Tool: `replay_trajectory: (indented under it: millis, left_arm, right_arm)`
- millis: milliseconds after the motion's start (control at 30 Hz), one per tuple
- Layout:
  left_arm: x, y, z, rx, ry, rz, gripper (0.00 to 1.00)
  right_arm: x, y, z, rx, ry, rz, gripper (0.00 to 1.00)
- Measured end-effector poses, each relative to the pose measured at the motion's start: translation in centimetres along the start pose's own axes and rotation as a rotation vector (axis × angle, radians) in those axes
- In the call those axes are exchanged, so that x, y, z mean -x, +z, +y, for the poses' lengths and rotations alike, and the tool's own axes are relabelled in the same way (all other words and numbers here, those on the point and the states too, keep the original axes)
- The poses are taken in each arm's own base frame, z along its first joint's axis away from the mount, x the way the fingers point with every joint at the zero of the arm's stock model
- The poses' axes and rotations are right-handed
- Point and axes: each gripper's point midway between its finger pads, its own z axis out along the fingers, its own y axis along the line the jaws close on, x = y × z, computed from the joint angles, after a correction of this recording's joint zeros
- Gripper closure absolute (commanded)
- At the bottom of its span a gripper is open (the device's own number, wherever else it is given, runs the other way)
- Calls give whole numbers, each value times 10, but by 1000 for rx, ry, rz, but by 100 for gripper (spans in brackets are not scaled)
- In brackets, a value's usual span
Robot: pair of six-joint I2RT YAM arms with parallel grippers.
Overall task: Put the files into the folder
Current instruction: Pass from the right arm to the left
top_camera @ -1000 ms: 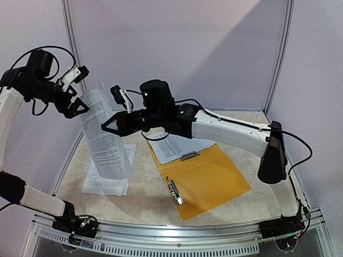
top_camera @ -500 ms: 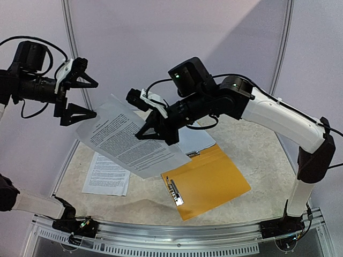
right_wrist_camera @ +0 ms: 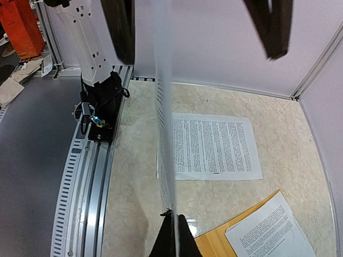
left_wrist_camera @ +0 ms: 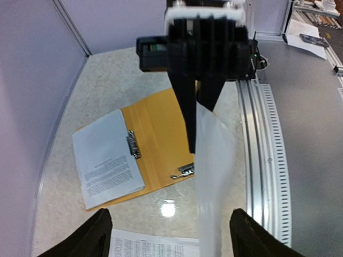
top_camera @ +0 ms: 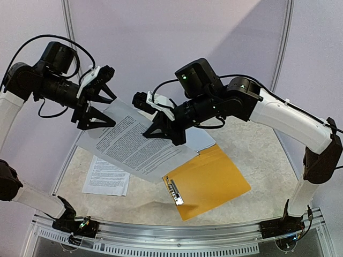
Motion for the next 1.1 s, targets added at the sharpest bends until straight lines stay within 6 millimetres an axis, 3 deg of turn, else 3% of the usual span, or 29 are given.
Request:
replay_trajectory:
  millis: [33,133,167,233,300,333,433,533,667,767,833,933,1100]
  left_arm:
    - [-4,7,-5,-24,3,15,43]
    - [-13,21,-13,-72,-13,53,96]
    - [-14,23,-13,-75,-16,61,100]
    - [-14,24,-9,-59,-26,74,100]
    - [-11,19,-5,-28,-29,77,100]
    - [-10,16,-4,-7,-31,78,100]
    - [-6,3,-1,49,-37,73,100]
    - [7,-14,2,105,-30,43,100]
    - [36,-46,5,188,12,-44,100]
    - [54,-74,-2,233,33,-119,100]
    - [66,-93,-7,260,43,-173,100]
    - [79,-109,-18,254,55,-237,100]
    - [91,-117,-28,205,45,-301,100]
  right_arm:
    - [1,0,-2,-6,0,-3,100]
    - [2,-2,-8,-24,0,-10,100]
    - [2,-3,-10,-29,1,-11,100]
    - [3,-4,-14,-39,3,-13,95]
    - [6,-5,-18,-52,7,-27,61]
    - [7,-6,-22,-65,13,-32,51]
    - [8,-9,-40,-137,54,-60,33]
    - [-9,-19,-67,-226,143,-89,18]
    - [-41,-58,-101,-340,305,-234,12]
    - [-53,-100,-107,-404,359,-388,11]
    - [-41,-125,-94,-394,340,-509,11]
    - [-8,-151,-72,-336,272,-679,11]
    - [26,-159,-64,-248,201,-812,12]
